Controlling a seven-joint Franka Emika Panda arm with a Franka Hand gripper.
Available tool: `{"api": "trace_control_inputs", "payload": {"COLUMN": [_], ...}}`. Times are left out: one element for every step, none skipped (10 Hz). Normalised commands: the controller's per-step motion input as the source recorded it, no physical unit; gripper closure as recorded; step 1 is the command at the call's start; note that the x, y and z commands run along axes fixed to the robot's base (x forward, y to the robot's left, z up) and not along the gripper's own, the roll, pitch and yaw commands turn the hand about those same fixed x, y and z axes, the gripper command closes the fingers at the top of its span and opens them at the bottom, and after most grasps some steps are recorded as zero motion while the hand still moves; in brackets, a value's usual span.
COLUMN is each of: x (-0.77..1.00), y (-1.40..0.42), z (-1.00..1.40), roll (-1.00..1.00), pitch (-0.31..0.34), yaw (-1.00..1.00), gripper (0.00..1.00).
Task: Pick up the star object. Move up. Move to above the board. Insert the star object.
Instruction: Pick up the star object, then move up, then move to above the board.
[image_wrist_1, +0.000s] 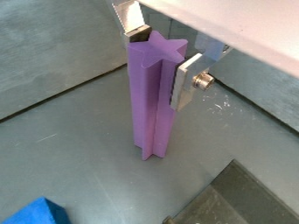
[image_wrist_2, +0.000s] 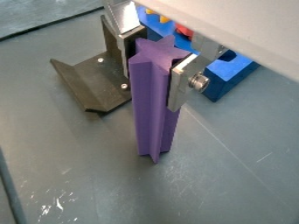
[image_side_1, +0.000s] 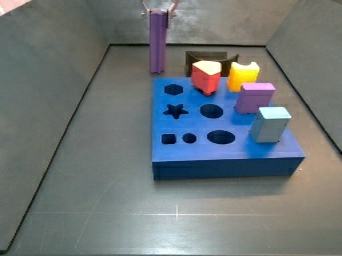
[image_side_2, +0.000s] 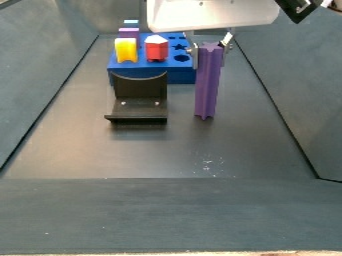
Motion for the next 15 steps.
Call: {"api": "trace_control_inputs", "payload": {"x": [0.0,0.0,0.0,0.0,0.0,0.0,0.0,-0.02,-0.05,-0.04,-0.03,-0.01,0.23,0.25,0.23], "y": [0.0,0.0,0.0,0.0,0.0,0.0,0.0,0.02,0.01,0.01,0.01,0.01,0.05,0.05,0.03], "z": [0.0,0.0,0.0,0.0,0.0,0.0,0.83,0.85,0.73,0.61,0.47,0.28,1.0,1.0,1.0], "roll": [0.0,0.0,0.0,0.0,0.0,0.0,0.0,0.0,0.0,0.01,0.02,0.04,0.46,0.46,0.38], "pitch": [0.0,0.0,0.0,0.0,0.0,0.0,0.0,-0.004,0.011,0.022,0.03,0.043,0.03,0.039,0.106], "yaw": [0.0,0.0,0.0,0.0,0.0,0.0,0.0,0.0,-0.01,-0.01,-0.02,-0.02,-0.04,-0.04,0.0], "gripper": [1.0,1.0,1.0,1.0,1.0,1.0,1.0,1.0,1.0,1.0,1.0,1.0,1.0,1.0,1.0]}}
